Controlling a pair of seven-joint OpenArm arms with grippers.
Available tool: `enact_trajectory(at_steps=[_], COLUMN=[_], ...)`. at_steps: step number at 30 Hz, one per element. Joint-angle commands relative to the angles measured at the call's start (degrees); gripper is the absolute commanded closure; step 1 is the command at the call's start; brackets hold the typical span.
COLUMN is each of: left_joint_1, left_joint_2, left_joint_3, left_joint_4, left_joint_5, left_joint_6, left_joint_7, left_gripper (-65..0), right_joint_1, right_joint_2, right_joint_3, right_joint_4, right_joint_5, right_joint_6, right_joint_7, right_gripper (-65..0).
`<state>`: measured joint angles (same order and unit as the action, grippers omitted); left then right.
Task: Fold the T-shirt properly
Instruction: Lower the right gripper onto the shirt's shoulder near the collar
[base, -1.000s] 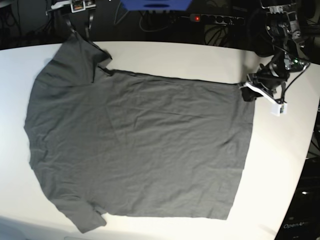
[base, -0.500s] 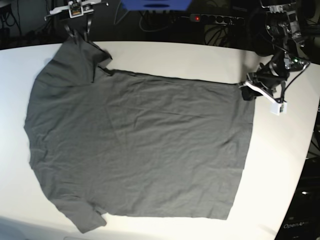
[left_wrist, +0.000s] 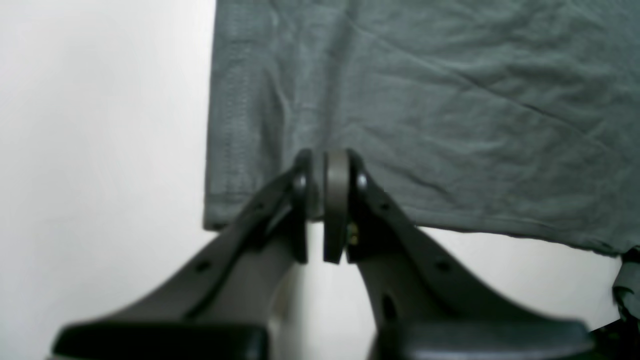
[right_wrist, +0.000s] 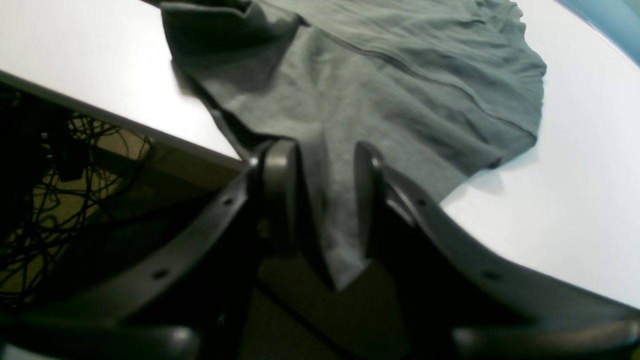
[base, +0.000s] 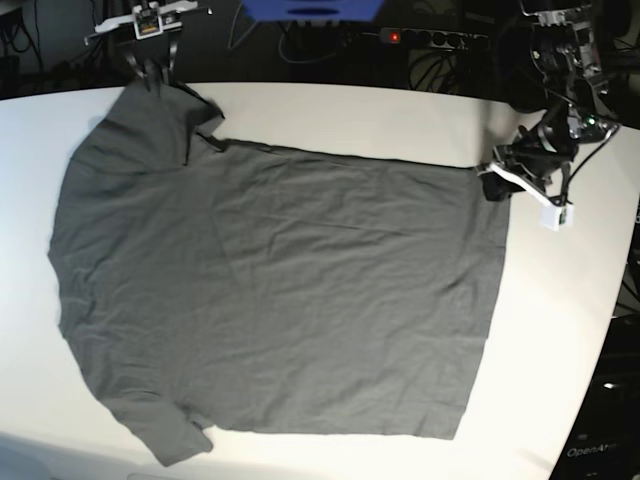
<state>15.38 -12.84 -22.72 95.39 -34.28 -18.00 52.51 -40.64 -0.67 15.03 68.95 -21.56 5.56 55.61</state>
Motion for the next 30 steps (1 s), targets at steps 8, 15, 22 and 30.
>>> enact_trajectory(at_steps=[8, 15, 22, 30], left_joint_1=[-0.30, 0.40, 0.58, 0.40], left_joint_2=[-0.48, -0.39, -0.48, -0.39], left_joint_3=[-0.27, -0.36, -0.36, -0.44], left_joint_4=[0.83, 1.53, 1.53, 2.06], left_joint_5=[-0.66, -1.10, -1.19, -1.19], left_joint_6=[-0.24, -0.24, -0.24, -0.15], left_joint_7=[-0.86, -0.78, -0.78, 1.42], left_gripper=[-4.2, -4.2, -4.2, -4.2], right_joint_1=[0.07, -0.28, -0.46, -0.02], right_joint_2=[0.27, 0.27, -1.31, -1.40], right_joint_3=[0.23, 0.31, 3.92, 5.41], right_joint_4=[0.99, 2.74, 6.79, 8.02], right_joint_5=[0.59, 0.51, 0.51, 0.51], right_joint_6=[-0.24, -0.24, -0.24, -0.24], right_joint_7=[-4.49, -4.49, -4.58, -4.05], right_gripper=[-1.7, -1.9, -1.9, -1.9])
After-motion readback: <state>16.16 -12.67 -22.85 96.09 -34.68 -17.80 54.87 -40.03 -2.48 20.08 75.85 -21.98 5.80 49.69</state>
